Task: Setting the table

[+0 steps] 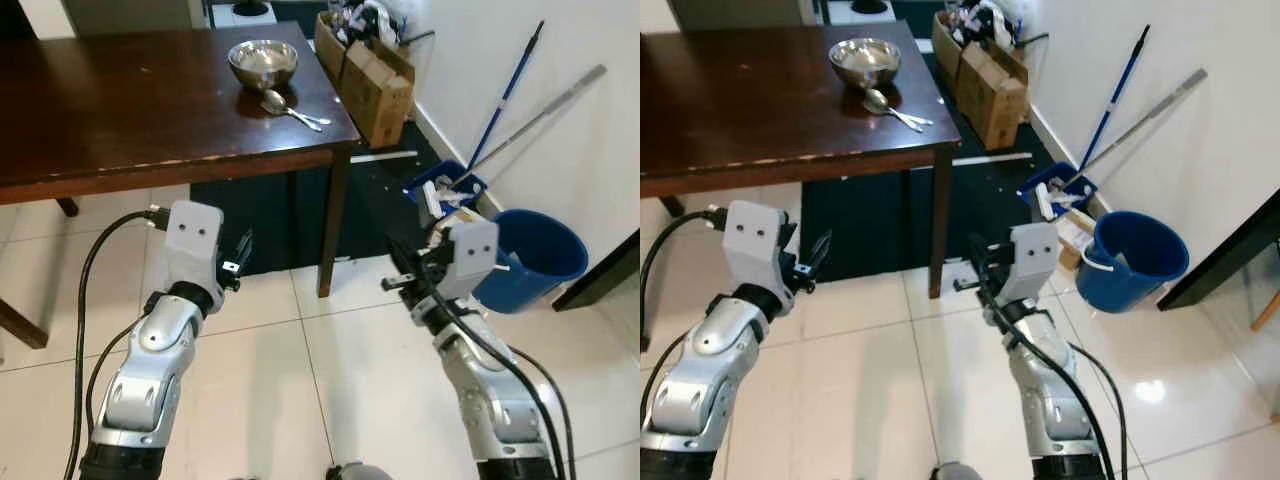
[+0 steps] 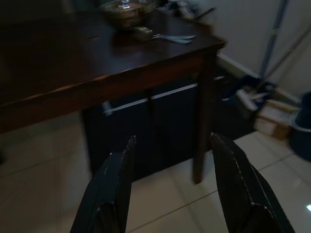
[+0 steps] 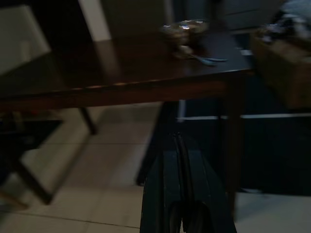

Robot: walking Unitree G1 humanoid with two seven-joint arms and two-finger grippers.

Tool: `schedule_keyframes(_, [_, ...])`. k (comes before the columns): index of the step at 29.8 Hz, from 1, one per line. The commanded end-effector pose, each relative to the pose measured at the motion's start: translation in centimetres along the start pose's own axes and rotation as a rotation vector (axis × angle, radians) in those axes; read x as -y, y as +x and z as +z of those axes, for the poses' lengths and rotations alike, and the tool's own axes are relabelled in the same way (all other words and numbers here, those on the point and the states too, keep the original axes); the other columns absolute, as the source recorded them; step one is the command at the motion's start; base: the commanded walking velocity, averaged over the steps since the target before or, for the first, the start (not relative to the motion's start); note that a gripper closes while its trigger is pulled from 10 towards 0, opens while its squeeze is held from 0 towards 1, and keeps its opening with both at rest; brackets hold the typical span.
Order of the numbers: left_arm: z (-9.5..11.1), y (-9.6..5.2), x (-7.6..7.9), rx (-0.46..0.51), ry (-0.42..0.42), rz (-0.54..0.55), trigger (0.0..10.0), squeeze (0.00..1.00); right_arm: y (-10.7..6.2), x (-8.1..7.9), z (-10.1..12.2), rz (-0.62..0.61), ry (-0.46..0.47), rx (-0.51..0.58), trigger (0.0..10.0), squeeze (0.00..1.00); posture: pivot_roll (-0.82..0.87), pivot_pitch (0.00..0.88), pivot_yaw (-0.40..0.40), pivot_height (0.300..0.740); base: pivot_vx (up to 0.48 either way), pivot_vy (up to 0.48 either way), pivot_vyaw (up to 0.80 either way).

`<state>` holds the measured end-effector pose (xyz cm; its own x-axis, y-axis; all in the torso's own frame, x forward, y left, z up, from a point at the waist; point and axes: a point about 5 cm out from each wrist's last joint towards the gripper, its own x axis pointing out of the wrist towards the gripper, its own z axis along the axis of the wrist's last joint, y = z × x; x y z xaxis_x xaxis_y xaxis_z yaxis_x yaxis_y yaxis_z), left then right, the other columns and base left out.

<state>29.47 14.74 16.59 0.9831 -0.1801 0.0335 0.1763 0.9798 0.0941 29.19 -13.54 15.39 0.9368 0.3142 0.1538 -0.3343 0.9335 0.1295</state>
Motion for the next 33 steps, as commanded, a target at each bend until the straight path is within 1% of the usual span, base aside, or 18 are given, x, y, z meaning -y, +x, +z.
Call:
schedule_keyframes(1, [-0.56, -0.09, 0.09, -0.027, -0.002, -0.008, 10.0, 0.00, -0.08, -0.09, 0.14, 0.007, 0.026, 0.003, 10.0, 0.00, -0.16, 0.025, 0.056, 0.740, 0.000, 0.000, 0.00])
schedule_keyframes(6, [-0.66, -0.01, 0.08, -0.033, 0.006, -0.006, 10.0, 0.00, -0.06, -0.01, 0.07, 0.016, 0.042, -0.008, 10.0, 0.00, -0.16, 0.022, 0.057, 0.740, 0.000, 0.000, 0.00])
schedule_keyframes(8, [-0.68, 0.00, 0.07, -0.034, 0.006, -0.005, 10.0, 0.00, -0.06, 0.01, 0.06, 0.018, 0.044, -0.009, 10.0, 0.00, -0.16, 0.022, 0.057, 0.740, 0.000, 0.000, 0.47])
schedule_keyframes(11, [-0.73, 0.00, 0.00, -0.036, 0.010, -0.001, 10.0, 0.00, 0.00, 0.26, 0.12, 0.003, 0.031, -0.006, 10.0, 0.00, -0.16, 0.023, 0.057, 0.740, 0.000, 0.000, 0.78])
schedule_keyframes(33, [-0.73, 0.09, -0.35, -0.031, 0.025, 0.032, 10.0, 0.00, 0.05, 0.54, 0.38, -0.002, 0.014, -0.003, 10.0, 0.00, -0.15, 0.036, 0.052, 0.740, 0.000, 0.000, 0.76])
